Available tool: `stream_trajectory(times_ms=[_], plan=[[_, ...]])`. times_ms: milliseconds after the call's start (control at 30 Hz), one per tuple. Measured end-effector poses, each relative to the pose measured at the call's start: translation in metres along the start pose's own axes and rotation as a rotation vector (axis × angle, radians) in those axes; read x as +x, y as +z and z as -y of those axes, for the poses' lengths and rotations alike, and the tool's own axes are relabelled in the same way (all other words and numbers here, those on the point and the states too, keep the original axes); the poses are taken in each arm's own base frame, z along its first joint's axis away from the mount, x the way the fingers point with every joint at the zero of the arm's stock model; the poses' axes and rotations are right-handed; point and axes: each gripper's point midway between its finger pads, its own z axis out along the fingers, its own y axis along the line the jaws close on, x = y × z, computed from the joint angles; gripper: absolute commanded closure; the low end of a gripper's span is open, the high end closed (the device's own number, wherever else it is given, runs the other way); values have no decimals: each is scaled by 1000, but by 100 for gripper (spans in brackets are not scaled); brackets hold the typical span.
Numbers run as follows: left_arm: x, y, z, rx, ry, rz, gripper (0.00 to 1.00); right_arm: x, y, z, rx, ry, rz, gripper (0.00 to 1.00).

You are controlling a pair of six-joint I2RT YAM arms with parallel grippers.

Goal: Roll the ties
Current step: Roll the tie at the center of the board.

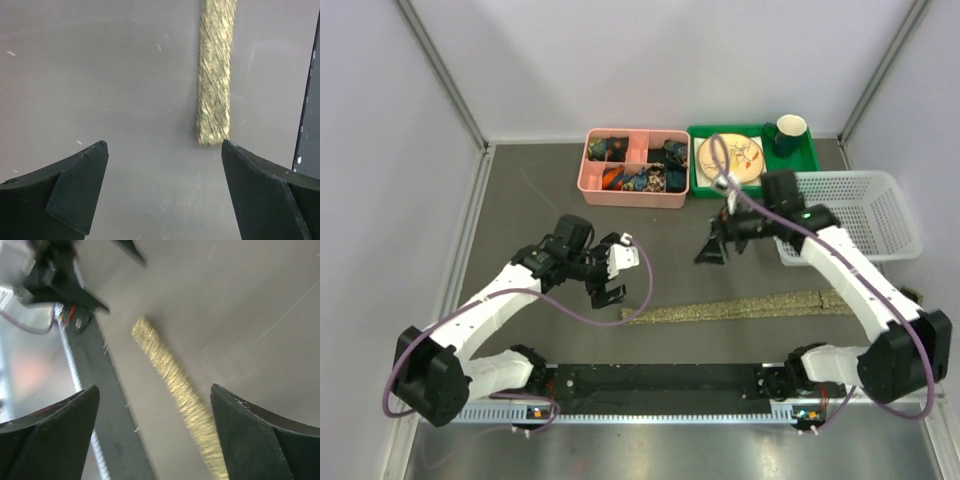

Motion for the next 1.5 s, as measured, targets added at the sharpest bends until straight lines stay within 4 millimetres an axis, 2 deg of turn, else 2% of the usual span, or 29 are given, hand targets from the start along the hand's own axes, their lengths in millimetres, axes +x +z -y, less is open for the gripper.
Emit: stream_trajectory(times_ms=[67,100,133,200,300,400,533,600,700,867,967,1067,1133,1200,1367,1500], plan=[[16,1,10,22,7,-34,1,38,27,-5,-51,105,-84,26],[24,2,15,35,12,-53,1,57,35,-7,-67,163,-120,40],[32,2,20,47,17,-67,1,75,41,-8,-74,222,-147,45],[47,4,31,73,38,-91,1,100,50,-10,-87,316,-182,56],[62,7,44,111,65,-115,5,124,63,-11,-102,433,-208,67],[69,12,51,139,70,-127,11,132,78,-14,-131,477,-228,78],[72,25,54,162,76,-136,14,142,100,-11,-155,512,-246,82],[72,33,55,167,78,-136,16,154,109,-9,-157,533,-269,87],[73,41,58,165,75,-136,17,167,117,-8,-152,544,-288,88],[78,55,69,170,81,-144,22,173,126,-6,-138,514,-287,89],[83,62,73,175,69,-160,27,183,133,1,-118,536,-313,90],[85,69,69,156,51,-166,34,197,137,2,-111,565,-358,90],[83,71,66,144,42,-158,44,196,139,1,-117,560,-364,91],[82,72,64,133,34,-156,49,194,143,0,-119,550,-368,92],[81,69,64,120,25,-160,56,192,147,1,-117,549,-372,91],[68,62,64,120,34,-130,60,192,149,2,-114,556,-379,91]])
